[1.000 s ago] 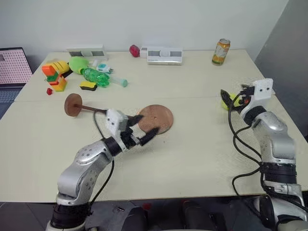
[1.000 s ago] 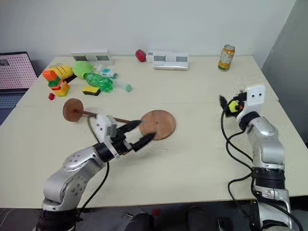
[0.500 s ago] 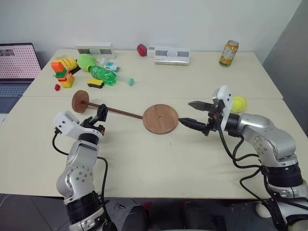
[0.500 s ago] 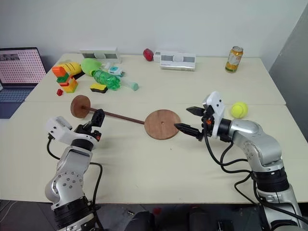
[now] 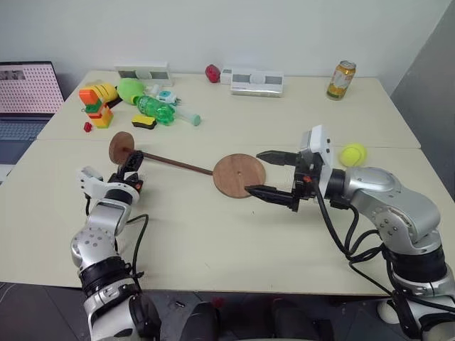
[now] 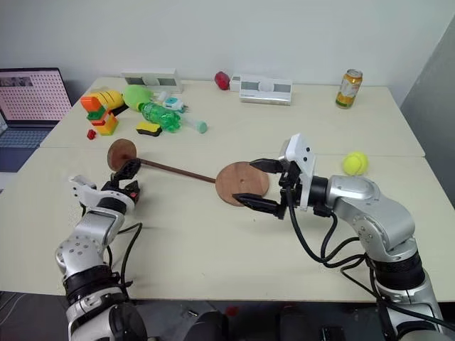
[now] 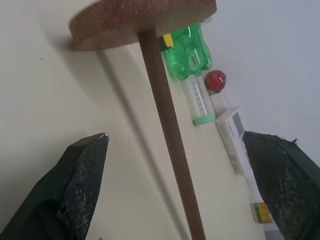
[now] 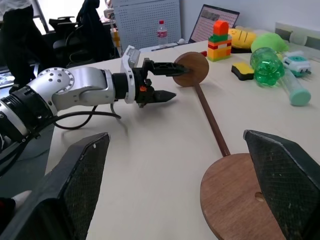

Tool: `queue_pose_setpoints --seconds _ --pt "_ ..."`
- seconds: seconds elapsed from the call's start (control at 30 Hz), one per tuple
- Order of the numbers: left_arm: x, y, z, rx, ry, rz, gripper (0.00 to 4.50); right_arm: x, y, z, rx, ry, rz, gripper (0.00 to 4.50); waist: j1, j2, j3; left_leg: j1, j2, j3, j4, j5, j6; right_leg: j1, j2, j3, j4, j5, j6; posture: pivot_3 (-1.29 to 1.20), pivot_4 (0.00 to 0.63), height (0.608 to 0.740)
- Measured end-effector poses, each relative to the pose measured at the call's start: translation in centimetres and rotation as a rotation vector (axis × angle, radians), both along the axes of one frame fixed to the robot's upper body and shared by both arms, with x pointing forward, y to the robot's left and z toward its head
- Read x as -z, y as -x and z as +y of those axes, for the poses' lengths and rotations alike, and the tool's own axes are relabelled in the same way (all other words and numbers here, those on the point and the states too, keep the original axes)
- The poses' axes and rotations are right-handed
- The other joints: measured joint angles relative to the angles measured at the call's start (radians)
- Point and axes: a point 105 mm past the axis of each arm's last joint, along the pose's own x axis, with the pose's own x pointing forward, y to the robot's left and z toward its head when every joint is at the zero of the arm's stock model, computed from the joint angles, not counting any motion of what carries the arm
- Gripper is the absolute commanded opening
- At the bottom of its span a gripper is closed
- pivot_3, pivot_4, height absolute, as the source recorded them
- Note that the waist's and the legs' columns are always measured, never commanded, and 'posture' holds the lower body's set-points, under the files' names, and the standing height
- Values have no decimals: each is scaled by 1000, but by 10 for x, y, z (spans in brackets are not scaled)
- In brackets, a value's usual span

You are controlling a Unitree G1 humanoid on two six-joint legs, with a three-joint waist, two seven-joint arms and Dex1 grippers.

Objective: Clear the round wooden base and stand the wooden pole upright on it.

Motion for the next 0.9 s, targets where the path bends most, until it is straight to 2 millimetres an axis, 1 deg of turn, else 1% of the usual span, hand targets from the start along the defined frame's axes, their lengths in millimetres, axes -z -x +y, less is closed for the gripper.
queue_pose_setpoints --seconds 0.1,0.17,0.27,0.4,0.47,0.63,0.77,0.9 --pt "3 -12 -3 37 10 7 4500 -11 3 -1 -2 -25 -2 4488 0 0 0 0 0 0 0 0 0 0 1 -1 1 0 0 0 150 740" --pt "1 -21 -4 47 -7 6 4500 -18 9 1 -23 -39 -6 4488 -1 0 0 0 0 -1 0 0 0 0 1 -1 1 0 0 0 150 740" --pt "1 -30 -2 52 -30 8 4500 -20 14 4 -46 -49 11 4488 -2 0 0 0 0 0 0 0 0 -1 0 0 0 0 0 0 150 740" --pt "-1 -40 -4 63 -39 5 4500 -20 13 2 -26 -41 12 4488 -1 0 0 0 0 -1 0 0 0 -1 0 -1 0 0 0 0 150 740" --pt "-1 -44 -6 70 -47 2 4500 -20 12 1 -18 -34 9 4488 -1 0 0 0 0 -1 0 0 0 -1 0 -1 0 0 0 0 150 740" --pt "-2 -50 -3 61 -33 -4 4500 -20 9 -2 24 -24 -3 4488 -2 0 0 0 0 -1 0 0 0 -1 0 -1 1 0 0 0 150 740" --pt "-2 -51 -4 70 -42 -9 4500 -19 4 -7 78 12 -30 4488 -2 0 0 0 0 -1 0 0 0 -1 0 -1 1 0 0 0 150 740" --pt "-1 -52 -4 68 -50 -10 4500 -17 3 -6 84 12 -26 4488 -2 0 0 0 0 -1 0 0 0 -1 0 -1 1 0 0 0 150 740"
